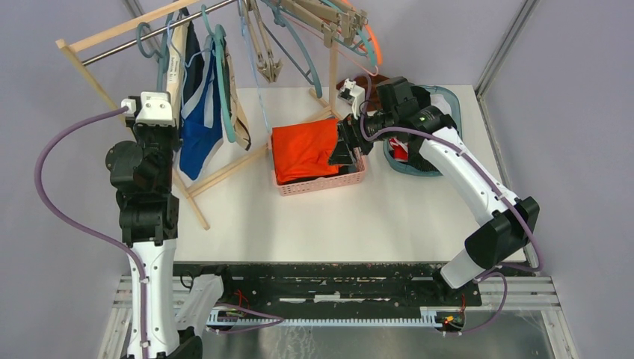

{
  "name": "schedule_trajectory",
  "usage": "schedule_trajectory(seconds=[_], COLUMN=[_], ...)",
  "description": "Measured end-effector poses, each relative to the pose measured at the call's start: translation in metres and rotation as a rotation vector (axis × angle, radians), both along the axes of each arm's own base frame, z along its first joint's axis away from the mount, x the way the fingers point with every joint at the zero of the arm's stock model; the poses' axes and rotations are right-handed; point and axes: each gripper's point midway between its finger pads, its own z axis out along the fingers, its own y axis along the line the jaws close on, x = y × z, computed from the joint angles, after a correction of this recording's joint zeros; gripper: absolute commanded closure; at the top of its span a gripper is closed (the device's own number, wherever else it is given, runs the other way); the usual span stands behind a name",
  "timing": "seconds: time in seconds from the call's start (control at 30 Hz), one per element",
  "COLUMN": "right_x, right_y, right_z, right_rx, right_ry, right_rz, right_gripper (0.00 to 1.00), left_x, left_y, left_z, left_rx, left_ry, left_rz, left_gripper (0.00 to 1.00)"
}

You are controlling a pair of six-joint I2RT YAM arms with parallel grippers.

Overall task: Remove the underwear clipped to the hanger
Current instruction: Pick up the hanger from the clothesline.

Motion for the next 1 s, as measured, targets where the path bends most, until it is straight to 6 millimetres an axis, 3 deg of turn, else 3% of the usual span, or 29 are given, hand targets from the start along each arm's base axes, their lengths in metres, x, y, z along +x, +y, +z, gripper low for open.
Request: schedule_trajectory(seconds=[0.2,0.3,0.47,0.67,0.77,0.83,0.93,1.0], right_x=[-0.002,-0.002,-0.003,-0.003,-0.003,-0.003,-0.004,-0.004], right_y=[-0.001,-0.001,-0.002,-0.002,-0.002,-0.002,-0.002,-0.002], right_z=[-0.002,-0.003,-0.007,-0.007,-0.007,-0.007,-0.007,-0.007], right_rx=[-0.006,-0.008,-0.014,-0.014,-0.015,-0.015,-0.016,-0.016], right_ry=[0.009,0.009,0.019,0.02,0.021,0.023,0.026,0.027], right_rz=[0.001,0.003,0.003,0.002,0.002,0.002,0.001,0.001], right_gripper=[0.09,0.09,0.09,0.09,0.09,0.09,0.09,0.09], left_x=[-0.004,-0.016,-0.057,-0.106,-0.117,-0.125,-0.14,-0.146], left_y=[0.002,0.01,0.025,0.031,0.033,0.032,0.023,0.016], left_z=[-0.009,-0.021,-0.036,-0.036,-0.058,-0.084,-0.121,-0.133], left_rx=[0.008,0.033,0.108,0.196,0.24,0.274,0.331,0.357], left_ry=[0.025,0.079,0.182,0.282,0.39,0.508,0.679,0.729], left_rz=[0.013,0.062,0.156,0.2,0.196,0.171,0.083,0.026], left_gripper=[0.97,0.97,0.97,0.97,0.97,0.97,0.97,0.97])
